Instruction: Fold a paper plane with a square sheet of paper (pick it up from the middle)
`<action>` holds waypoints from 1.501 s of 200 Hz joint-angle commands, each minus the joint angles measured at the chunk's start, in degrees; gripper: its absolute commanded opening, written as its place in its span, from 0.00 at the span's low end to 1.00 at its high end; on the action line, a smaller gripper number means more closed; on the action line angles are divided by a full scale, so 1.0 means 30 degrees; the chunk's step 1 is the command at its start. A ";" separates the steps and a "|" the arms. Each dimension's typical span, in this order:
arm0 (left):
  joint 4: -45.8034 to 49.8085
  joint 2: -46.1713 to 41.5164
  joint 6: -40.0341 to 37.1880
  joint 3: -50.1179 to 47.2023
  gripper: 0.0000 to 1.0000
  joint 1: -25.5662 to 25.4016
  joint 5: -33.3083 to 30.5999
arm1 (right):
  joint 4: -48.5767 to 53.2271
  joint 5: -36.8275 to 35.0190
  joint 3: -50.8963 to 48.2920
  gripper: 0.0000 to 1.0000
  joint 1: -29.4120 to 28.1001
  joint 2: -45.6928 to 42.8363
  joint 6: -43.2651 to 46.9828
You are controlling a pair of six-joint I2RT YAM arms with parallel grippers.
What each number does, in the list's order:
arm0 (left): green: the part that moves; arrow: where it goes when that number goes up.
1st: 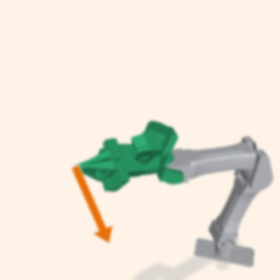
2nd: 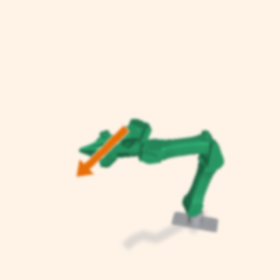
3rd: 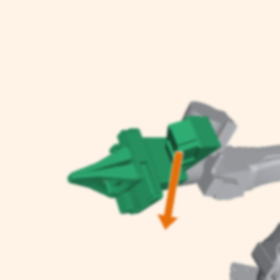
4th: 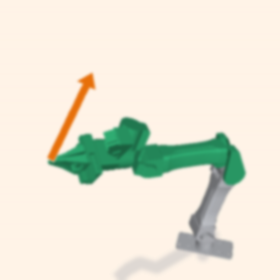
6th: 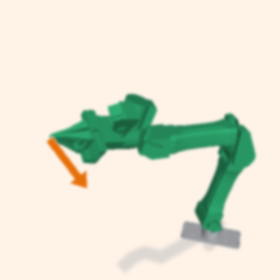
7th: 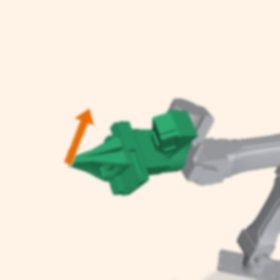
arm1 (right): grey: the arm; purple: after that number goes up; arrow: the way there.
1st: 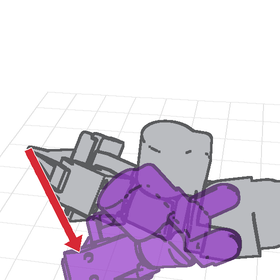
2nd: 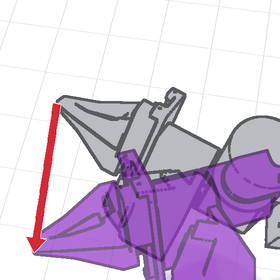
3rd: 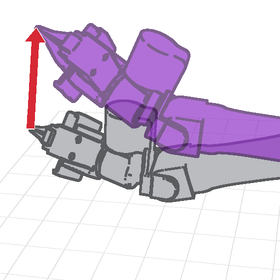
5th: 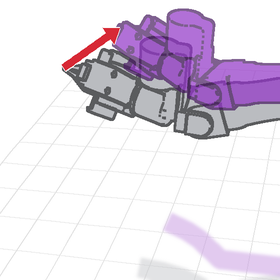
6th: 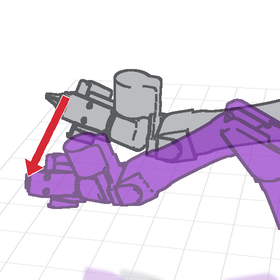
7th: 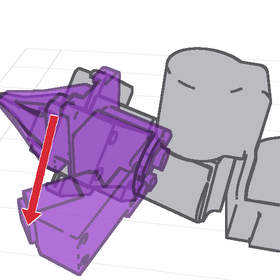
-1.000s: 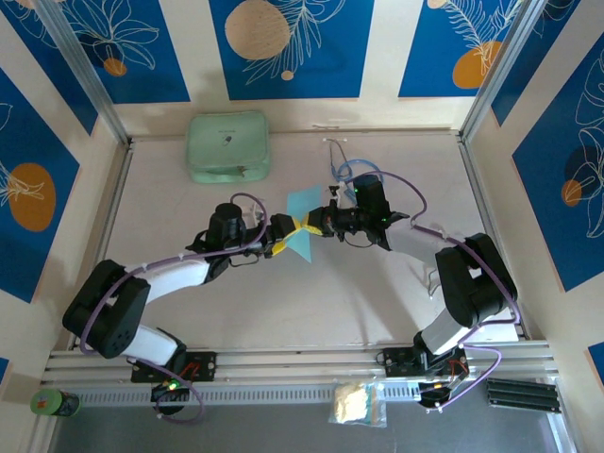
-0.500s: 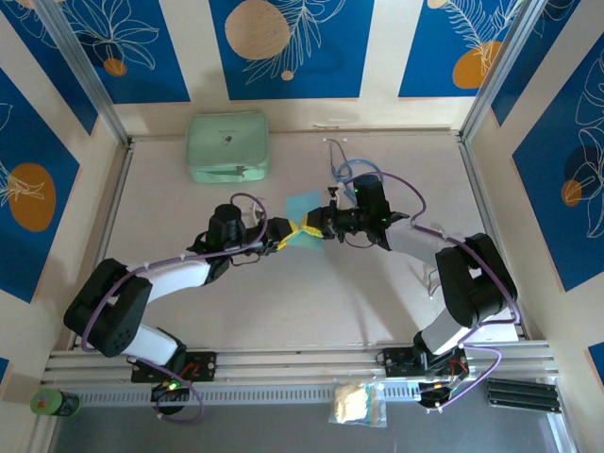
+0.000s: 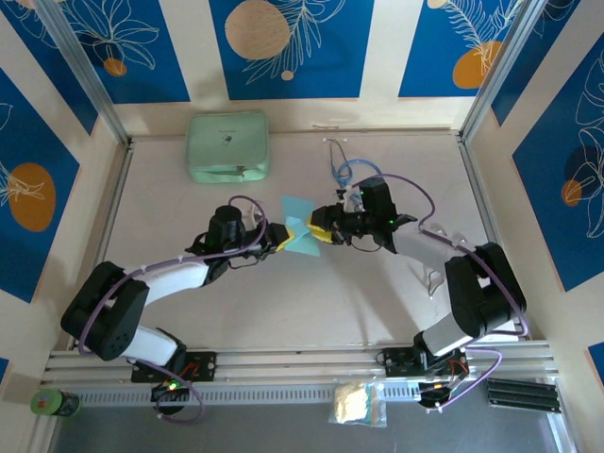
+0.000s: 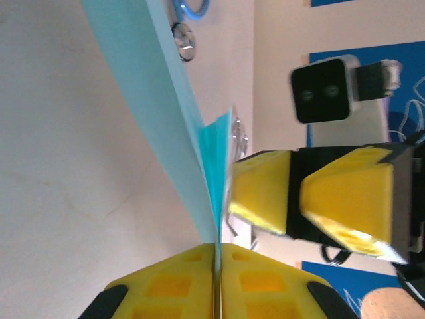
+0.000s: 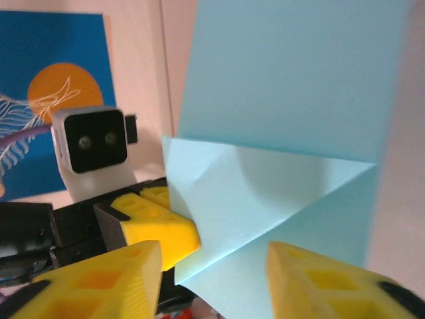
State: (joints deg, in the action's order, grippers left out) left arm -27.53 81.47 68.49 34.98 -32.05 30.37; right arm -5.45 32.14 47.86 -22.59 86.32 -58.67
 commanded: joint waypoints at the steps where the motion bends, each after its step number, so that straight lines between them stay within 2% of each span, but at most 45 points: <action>1: 0.4906 -0.1162 -0.3262 0.1235 0.10 -0.0038 -0.1376 | 0.3635 -0.2686 0.0286 0.55 0.0772 -0.1176 0.1964; 33: 1.4763 -0.1561 -0.9530 0.4898 0.09 -0.0185 -0.5966 | 0.6425 -0.6552 0.0914 0.69 0.1523 -0.2586 0.4057; 61: 2.1484 -0.0325 -1.2993 0.8830 0.08 -0.1101 -1.1673 | 0.7090 -0.9019 0.1214 0.72 0.1819 -0.3081 0.4769; 84: 2.5101 0.1380 -1.4234 1.1571 0.08 -0.2333 -1.6627 | 0.7052 -1.0563 0.1414 0.72 0.1982 -0.2889 0.4800; 100: 2.6625 0.2754 -1.4480 1.2874 0.08 -0.3086 -1.9291 | 0.7164 -1.1484 0.1700 0.73 0.2080 -0.2549 0.4614; 111: 2.7511 0.3829 -1.4369 1.3736 0.09 -0.3578 -2.0634 | 0.7288 -1.1921 0.1874 0.73 0.2150 -0.2392 0.4350; 135: 2.8402 0.6254 -1.3858 1.5119 0.09 -0.4584 -2.1986 | 0.7442 -1.2835 0.2223 0.73 0.2326 -0.2066 0.3838; 149: 2.8360 0.7559 -1.3289 1.5681 0.09 -0.5048 -2.2014 | 0.7423 -1.3394 0.2321 0.72 0.2473 -0.1883 0.3570; 177: 2.7416 0.9626 -1.2522 1.6658 0.13 -0.5516 -1.9850 | 0.7297 -1.3541 0.2476 0.71 0.2898 -0.1589 0.3334; 215: 2.4126 1.0314 -1.2076 1.5903 0.40 -0.5143 -1.4893 | 0.7388 -1.2988 0.2360 0.71 0.3493 -0.1576 0.3364; 241: 2.1906 0.9240 -1.1693 1.4816 0.57 -0.4185 -1.1164 | 0.7364 -1.1813 0.2489 0.71 0.3633 -0.1232 0.3733; 261: 2.0033 0.7656 -1.1004 1.3545 0.66 -0.3122 -0.9010 | 0.7256 -1.0125 0.2974 0.71 0.3382 -0.0375 0.4125; 280: 1.8558 0.5883 -1.0090 1.1783 0.72 -0.1721 -0.8068 | 0.7236 -0.8602 0.3688 0.71 0.2267 0.0843 0.4469; 300: 1.7380 0.3914 -0.9181 0.9468 0.77 0.0017 -0.8177 | 0.7150 -0.7438 0.4746 0.71 0.0335 0.2430 0.4746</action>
State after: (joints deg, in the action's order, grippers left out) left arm 30.96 100.71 36.53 69.43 -37.19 1.43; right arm 15.99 2.00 58.17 -15.55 89.30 -46.63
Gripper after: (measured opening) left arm 0.745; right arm 0.708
